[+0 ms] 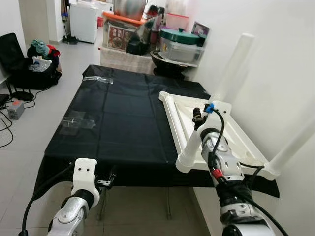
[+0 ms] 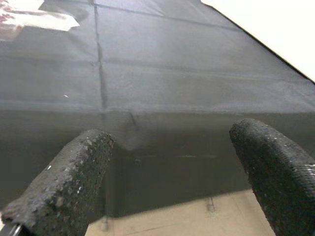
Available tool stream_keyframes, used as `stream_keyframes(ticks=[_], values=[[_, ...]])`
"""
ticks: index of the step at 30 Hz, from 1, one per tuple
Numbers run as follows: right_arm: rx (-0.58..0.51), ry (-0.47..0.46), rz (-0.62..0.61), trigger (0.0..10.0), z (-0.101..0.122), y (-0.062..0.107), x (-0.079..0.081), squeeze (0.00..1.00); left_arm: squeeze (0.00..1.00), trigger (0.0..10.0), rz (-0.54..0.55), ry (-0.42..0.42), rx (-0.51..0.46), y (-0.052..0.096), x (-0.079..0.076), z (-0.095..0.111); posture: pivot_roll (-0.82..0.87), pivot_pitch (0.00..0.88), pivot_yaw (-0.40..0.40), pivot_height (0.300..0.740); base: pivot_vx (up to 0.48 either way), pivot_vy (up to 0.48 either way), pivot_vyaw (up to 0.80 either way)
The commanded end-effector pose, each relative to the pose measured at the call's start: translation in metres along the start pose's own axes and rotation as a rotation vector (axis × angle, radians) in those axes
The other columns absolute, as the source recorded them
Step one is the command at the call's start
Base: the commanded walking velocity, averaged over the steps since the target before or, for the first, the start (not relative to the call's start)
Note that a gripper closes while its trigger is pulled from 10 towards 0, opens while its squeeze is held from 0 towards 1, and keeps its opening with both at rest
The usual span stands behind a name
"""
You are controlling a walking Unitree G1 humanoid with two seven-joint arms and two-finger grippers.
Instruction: Building children table
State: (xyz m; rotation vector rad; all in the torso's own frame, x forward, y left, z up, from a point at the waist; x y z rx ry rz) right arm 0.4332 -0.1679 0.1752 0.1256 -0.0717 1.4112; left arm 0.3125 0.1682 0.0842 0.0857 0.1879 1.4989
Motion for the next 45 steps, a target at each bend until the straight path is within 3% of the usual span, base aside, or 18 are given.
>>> stream_keyframes(ticks=[1,32,45], values=[[0.224,0.007,-0.129,10.0,-0.066,0.011,-0.037,0.0,0.0,10.0,-0.014,0.001,0.01,0.0,-0.005,-0.003,0.15,0.0,-0.195,0.74,0.0,0.0,0.0],[0.214,-0.016,-0.134,10.0,-0.058,0.005,-0.039,0.0,0.0,10.0,-0.016,-0.003,0.011,0.0,-0.005,-0.002,0.15,0.0,-0.194,0.74,0.0,0.0,0.0],[0.164,-0.015,-0.132,10.0,-0.044,0.003,-0.037,0.0,0.0,10.0,-0.02,-0.003,0.011,-0.001,-0.005,-0.003,0.15,0.0,-0.19,0.74,0.0,0.0,0.0]])
Point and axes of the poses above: a point about 5 cm out from each wrist's last joint towards the gripper, its own y axis pointing back from the gripper into the wrist, its own z axis along the axis of the wrist's last joint, x = y × z, the point moved 6 cm from there along -y, pointing out of the wrist towards the gripper, and after that the axes turned 2 degrees about y, right-handed, at the moved point
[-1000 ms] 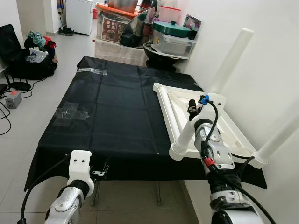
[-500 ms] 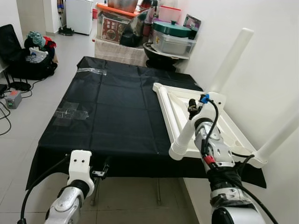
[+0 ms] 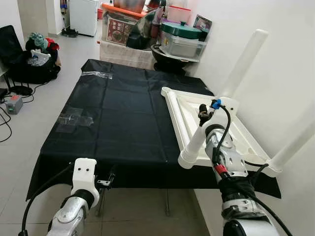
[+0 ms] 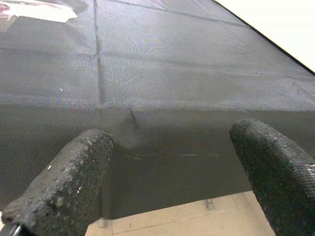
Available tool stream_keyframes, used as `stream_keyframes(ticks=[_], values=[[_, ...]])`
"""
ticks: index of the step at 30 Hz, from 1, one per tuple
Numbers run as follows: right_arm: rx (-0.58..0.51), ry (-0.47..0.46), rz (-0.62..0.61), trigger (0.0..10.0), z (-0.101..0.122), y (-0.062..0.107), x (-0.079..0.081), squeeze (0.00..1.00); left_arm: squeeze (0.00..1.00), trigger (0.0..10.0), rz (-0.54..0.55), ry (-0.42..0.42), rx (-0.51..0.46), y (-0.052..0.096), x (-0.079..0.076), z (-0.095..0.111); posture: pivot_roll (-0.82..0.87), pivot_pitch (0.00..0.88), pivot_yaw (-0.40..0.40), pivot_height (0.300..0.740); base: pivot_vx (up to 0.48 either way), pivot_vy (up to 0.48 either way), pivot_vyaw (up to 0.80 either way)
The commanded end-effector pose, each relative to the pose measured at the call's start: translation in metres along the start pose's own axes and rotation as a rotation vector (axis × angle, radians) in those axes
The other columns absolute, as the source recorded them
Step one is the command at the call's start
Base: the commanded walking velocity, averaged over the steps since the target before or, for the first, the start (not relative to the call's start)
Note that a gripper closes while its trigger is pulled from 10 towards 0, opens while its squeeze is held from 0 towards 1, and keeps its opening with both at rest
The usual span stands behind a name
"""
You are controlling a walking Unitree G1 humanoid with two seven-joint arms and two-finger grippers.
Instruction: Building children table
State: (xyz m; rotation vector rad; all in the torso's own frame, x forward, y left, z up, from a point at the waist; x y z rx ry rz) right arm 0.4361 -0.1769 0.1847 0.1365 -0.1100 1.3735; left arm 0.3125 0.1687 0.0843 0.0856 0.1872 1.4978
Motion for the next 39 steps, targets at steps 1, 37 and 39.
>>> stream_keyframes(ticks=[1,37,39], values=[[0.176,0.024,-0.1,10.0,-0.053,0.007,-0.032,0.0,0.0,10.0,-0.019,-0.002,0.011,-0.001,-0.006,-0.003,0.15,0.0,-0.19,0.74,0.0,0.0,0.0],[0.085,0.025,-0.096,10.0,-0.032,0.007,-0.03,0.39,0.0,10.0,-0.024,-0.006,0.014,-0.002,-0.006,-0.004,0.14,0.0,-0.183,0.74,0.0,0.0,0.0],[0.077,0.018,-0.091,10.0,-0.031,0.007,-0.029,0.38,0.0,10.0,-0.025,-0.006,0.014,-0.002,-0.006,-0.004,0.14,0.0,-0.183,0.74,0.0,0.0,0.0]])
Point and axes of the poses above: a point about 5 cm out from each wrist's last joint towards the gripper, its own y axis pointing back from the gripper into the wrist, its own z axis along the axis of the wrist's last joint, x = y × z, the point moved 6 cm from there along -y, pointing out of the wrist towards the gripper, and after that the axes turned 2 degrees about y, right-handed, at the moved point
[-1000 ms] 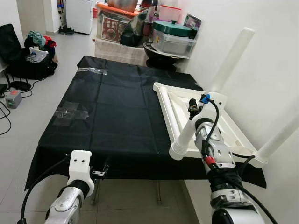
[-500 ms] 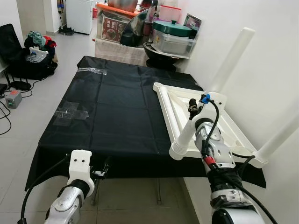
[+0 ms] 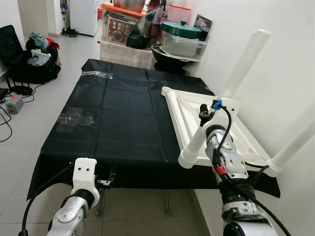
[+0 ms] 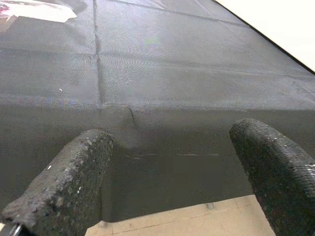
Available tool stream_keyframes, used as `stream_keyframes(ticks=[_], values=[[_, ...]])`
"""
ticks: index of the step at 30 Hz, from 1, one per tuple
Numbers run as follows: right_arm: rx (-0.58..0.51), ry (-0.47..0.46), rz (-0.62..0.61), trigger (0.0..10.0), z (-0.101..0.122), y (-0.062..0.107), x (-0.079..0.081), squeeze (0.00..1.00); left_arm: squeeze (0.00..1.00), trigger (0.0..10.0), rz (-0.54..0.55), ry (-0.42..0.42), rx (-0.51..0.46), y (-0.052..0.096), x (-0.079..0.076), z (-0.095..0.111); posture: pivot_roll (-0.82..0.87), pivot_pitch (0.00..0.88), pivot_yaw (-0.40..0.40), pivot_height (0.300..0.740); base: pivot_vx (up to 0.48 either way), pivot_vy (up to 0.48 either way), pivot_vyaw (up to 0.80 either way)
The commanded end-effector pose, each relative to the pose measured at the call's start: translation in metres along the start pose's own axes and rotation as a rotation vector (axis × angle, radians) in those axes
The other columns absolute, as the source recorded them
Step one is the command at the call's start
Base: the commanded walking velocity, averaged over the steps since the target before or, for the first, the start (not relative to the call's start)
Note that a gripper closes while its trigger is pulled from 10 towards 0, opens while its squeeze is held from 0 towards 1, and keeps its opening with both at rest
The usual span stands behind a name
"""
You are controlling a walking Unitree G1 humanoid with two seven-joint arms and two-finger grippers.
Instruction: Building children table
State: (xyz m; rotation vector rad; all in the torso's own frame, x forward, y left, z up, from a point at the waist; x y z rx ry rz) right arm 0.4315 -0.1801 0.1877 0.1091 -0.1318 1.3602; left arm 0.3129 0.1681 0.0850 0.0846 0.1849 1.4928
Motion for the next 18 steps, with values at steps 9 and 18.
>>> stream_keyframes(ticks=[9,18], values=[[0.084,0.033,-0.062,10.0,-0.027,0.005,-0.022,0.64,0.0,10.0,-0.02,-0.006,0.015,-0.002,-0.006,-0.004,0.14,0.0,-0.183,0.74,0.0,0.0,0.0],[0.041,-0.039,-0.002,0.0,-0.018,0.007,-0.012,0.57,0.0,10.0,-0.02,-0.006,0.015,-0.003,-0.005,-0.004,0.14,0.0,-0.182,0.74,0.0,0.0,0.0]])
Point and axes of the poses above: a point about 5 cm out from each wrist's last joint towards the gripper, its own y axis pointing back from the gripper into the wrist, its own z axis along the axis of the wrist's last joint, x = y × z, the point moved 6 cm from there along -y, pointing out of the wrist towards the gripper, and after that the axes turned 2 degrees about y, right-handed, at the moved point
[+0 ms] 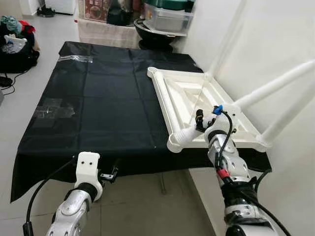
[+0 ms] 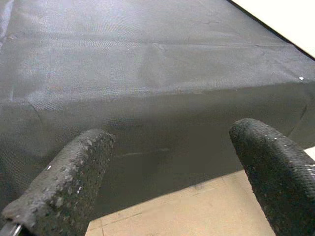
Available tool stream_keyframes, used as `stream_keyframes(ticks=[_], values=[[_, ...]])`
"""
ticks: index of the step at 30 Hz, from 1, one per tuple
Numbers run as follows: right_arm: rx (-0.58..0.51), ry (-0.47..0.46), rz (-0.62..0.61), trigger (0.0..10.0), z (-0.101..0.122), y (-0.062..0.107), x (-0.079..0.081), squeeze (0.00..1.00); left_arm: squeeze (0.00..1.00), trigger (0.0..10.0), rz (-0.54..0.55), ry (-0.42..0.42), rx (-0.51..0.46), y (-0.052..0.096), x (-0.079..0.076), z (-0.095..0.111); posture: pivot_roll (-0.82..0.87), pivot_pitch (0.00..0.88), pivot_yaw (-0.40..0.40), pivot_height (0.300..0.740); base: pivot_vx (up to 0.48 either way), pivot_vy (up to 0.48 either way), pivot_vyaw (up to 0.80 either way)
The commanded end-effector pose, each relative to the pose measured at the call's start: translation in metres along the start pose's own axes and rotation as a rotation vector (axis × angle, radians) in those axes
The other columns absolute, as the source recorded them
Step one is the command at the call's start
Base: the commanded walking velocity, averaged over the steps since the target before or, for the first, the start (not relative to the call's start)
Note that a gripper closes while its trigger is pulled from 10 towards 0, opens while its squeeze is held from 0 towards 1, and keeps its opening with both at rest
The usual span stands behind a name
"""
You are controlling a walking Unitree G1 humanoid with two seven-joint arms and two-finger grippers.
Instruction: Building children table
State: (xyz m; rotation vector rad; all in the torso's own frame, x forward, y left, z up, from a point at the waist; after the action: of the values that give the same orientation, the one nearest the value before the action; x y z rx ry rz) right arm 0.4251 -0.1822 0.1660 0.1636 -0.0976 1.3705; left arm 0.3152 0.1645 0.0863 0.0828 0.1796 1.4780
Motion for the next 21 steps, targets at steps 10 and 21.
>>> stream_keyframes(ticks=[10,21], values=[[0.064,-0.214,-0.003,0.0,-0.012,0.002,-0.004,0.44,0.0,10.0,-0.004,-0.002,0.02,-0.001,-0.002,-0.006,0.14,0.0,-0.183,0.74,0.0,0.0,0.0],[0.389,-0.494,0.185,10.0,-0.059,0.014,0.048,0.0,0.0,10.0,0.01,-0.02,-0.041,-0.005,0.003,0.017,0.15,0.0,-0.181,0.74,0.0,0.0,0.0]])
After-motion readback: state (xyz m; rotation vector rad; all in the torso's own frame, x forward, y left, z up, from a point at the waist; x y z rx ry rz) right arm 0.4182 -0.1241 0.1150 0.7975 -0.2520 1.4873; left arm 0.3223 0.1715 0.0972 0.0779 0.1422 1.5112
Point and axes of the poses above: a point about 5 cm out from each wrist's last joint towards the gripper, its own y axis pointing back from the gripper into the wrist, its own z axis along the axis of the wrist's last joint, x = y × z, the point moved 6 cm from there along -y, pointing out of the wrist towards the gripper, and after that the axes turned 2 degrees about y, right-handed, at the moved point
